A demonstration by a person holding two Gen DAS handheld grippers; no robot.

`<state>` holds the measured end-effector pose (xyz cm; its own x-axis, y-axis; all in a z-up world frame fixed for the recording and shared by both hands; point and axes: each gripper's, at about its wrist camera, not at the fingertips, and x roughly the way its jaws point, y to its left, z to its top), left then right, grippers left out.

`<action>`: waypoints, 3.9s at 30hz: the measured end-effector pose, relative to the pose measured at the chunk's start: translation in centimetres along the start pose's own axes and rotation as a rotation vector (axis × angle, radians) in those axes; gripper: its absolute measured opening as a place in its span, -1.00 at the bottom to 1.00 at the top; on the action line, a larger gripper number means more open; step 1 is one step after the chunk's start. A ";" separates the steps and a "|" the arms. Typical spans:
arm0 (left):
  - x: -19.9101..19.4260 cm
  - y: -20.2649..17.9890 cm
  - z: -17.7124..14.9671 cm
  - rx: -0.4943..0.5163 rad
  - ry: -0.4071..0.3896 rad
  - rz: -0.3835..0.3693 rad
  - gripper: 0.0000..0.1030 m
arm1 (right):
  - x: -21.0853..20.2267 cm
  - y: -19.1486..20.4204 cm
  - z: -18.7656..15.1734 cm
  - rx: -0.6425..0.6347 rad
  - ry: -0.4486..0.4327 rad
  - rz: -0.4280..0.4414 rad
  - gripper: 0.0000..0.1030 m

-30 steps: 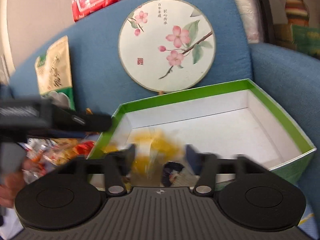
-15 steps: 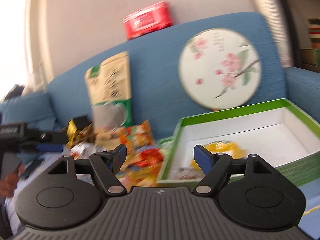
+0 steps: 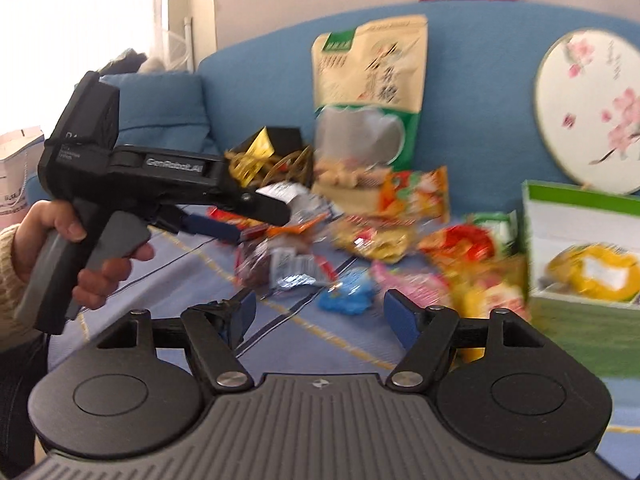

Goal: Organize snacks
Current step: 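Grasp a clear bag of dark snacks with the left tool, then drop the dark snack bag into the green box with the left tool, then grasp the yellow bread bag with the right tool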

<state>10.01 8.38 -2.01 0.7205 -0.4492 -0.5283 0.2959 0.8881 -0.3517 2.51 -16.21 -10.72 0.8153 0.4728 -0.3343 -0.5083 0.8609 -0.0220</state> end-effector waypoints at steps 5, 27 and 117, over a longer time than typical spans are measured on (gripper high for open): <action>1.8 0.5 0.2 0.024 0.028 -0.022 1.00 | 2.1 0.4 0.2 0.052 0.067 0.031 1.00; 1.9 0.8 -0.9 -0.079 0.194 -0.192 -0.13 | 6.6 2.3 1.2 -0.037 0.116 -0.008 0.05; 8.2 -10.0 -3.5 -0.041 0.244 -0.374 0.14 | -0.7 -4.6 -2.1 0.169 0.147 -0.189 0.95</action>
<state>10.75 -4.47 -5.53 0.3986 -0.7526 -0.5241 0.4790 0.6581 -0.5808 3.65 -20.89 -12.37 0.8359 0.2795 -0.4724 -0.2877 0.9560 0.0566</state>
